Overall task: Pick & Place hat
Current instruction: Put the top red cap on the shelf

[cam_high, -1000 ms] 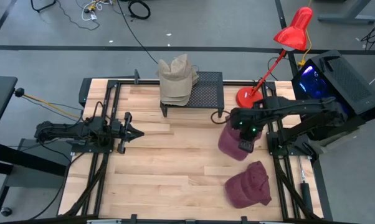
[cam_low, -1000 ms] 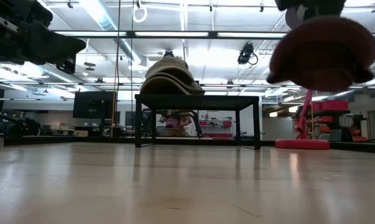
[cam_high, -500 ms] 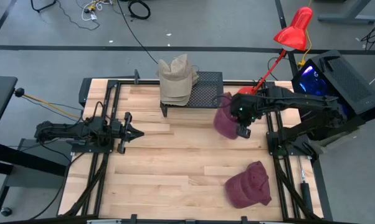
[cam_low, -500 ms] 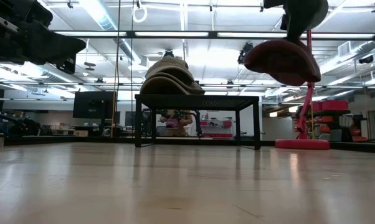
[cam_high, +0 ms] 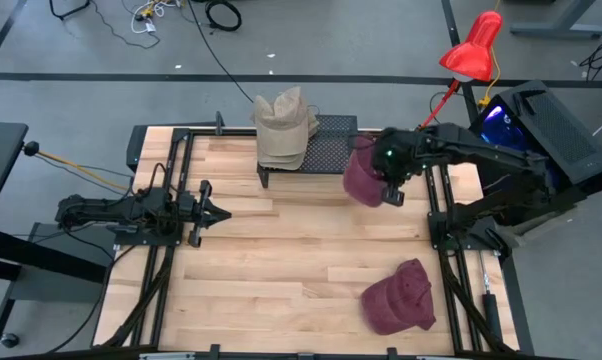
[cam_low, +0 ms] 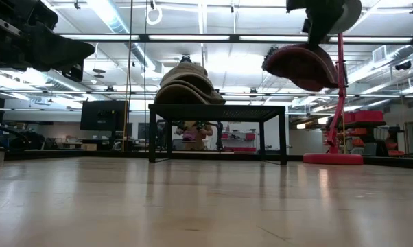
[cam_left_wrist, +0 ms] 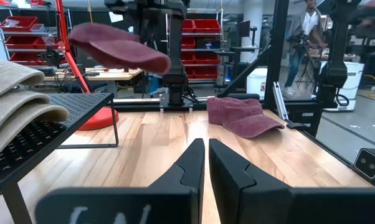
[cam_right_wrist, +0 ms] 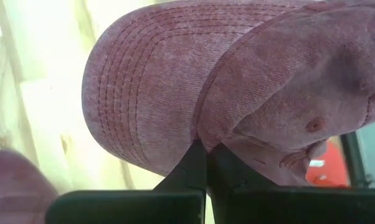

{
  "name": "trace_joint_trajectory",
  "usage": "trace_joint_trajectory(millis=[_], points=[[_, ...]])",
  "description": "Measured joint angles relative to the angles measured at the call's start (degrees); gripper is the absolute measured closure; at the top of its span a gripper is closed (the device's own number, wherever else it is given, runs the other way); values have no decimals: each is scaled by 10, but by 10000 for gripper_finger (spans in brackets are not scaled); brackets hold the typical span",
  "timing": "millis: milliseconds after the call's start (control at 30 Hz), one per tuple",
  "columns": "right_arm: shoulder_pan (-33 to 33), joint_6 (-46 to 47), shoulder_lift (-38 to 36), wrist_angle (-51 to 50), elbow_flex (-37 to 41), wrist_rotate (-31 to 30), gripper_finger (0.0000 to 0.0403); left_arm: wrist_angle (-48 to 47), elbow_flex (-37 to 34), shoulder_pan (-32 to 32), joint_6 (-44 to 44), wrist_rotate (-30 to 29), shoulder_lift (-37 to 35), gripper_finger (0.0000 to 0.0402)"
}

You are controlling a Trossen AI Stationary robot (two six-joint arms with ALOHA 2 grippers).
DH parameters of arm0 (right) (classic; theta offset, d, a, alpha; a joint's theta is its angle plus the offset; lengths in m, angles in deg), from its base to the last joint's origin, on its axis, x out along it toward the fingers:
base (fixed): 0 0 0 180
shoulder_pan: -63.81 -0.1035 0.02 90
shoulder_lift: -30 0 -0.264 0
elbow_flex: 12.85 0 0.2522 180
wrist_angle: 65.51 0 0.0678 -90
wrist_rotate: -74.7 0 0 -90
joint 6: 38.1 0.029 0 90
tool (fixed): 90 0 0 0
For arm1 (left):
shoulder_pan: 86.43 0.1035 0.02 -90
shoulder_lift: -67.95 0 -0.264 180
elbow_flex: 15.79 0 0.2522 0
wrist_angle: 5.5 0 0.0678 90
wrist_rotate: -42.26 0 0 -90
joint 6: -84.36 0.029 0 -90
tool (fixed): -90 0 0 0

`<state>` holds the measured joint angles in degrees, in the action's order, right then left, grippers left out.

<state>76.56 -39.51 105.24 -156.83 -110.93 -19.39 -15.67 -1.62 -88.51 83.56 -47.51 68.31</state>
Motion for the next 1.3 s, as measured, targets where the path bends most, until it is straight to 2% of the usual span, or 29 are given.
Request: trace_joint_trajectory(millis=[233, 733, 1033, 1300], points=[[46, -40, 0, 0, -50, -16, 403, 0, 0, 0, 0, 0, 0, 372], [98, -185, 7, 1, -53, -41, 403, 0, 0, 0, 0, 0, 0, 372], [125, -360, 57, 32, -53, -40, 403, 0, 0, 0, 0, 0, 0, 372], [149, -389, 105, 99, -53, -36, 403, 0, 0, 0, 0, 0, 0, 372]])
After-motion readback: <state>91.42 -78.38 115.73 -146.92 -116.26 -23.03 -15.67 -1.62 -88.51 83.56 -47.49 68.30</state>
